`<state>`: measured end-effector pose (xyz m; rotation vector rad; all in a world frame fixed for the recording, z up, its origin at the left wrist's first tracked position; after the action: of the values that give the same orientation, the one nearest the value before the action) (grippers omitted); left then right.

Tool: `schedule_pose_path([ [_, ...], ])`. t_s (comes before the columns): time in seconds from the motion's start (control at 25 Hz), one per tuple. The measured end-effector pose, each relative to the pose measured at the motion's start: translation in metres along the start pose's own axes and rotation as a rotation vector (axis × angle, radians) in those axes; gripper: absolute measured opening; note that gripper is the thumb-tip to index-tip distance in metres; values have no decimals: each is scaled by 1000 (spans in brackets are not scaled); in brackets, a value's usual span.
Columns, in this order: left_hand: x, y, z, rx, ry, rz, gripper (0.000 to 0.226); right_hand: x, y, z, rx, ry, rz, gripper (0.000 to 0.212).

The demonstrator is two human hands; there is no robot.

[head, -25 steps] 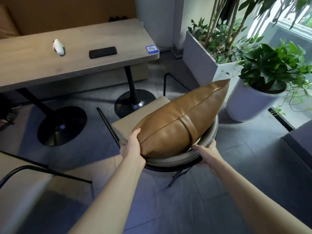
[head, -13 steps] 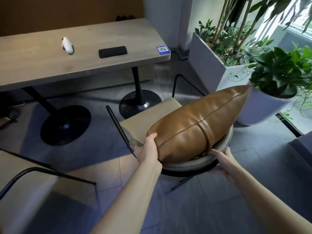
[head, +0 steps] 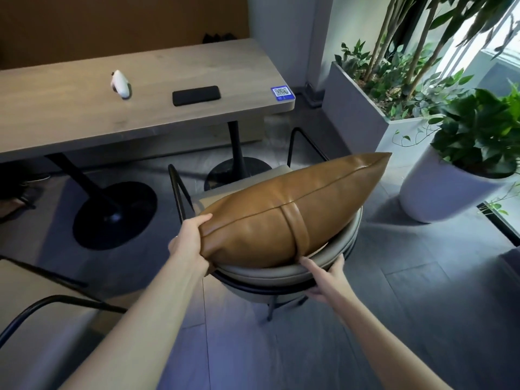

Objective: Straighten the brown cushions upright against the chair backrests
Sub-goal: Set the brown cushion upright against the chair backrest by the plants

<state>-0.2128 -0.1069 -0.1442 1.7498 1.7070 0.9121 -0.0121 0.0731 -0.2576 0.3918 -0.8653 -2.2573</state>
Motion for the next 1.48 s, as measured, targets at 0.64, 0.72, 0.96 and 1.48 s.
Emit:
schedule_pose_path([
  [0.64,-22,-88,-116,38,-308,-5,52,134,-43,39,-78,164,-80,115],
  [0.72,-22,-100,-121,59,-348,13,54,138,-47,45,-67,139,-59,128],
  [0.96,-15,-81,-144,469,-789,-258,77,119,-43,55,72,118,34,137],
  [1.48,162,-22,-55,950,-1892,65,130,43,-99,130,81,145,-44,117],
])
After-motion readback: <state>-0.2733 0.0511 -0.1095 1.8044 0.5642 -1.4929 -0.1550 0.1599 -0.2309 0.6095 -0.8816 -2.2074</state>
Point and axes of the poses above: each hand's wrist, its own y-axis away from the middle knuckle, its own x-axis out of the palm, z = x × y, the point moved 3 cm from there along -y, towards the middle knuckle, and after that the axes turned 4 degrees about z, right-handed, at the moved point
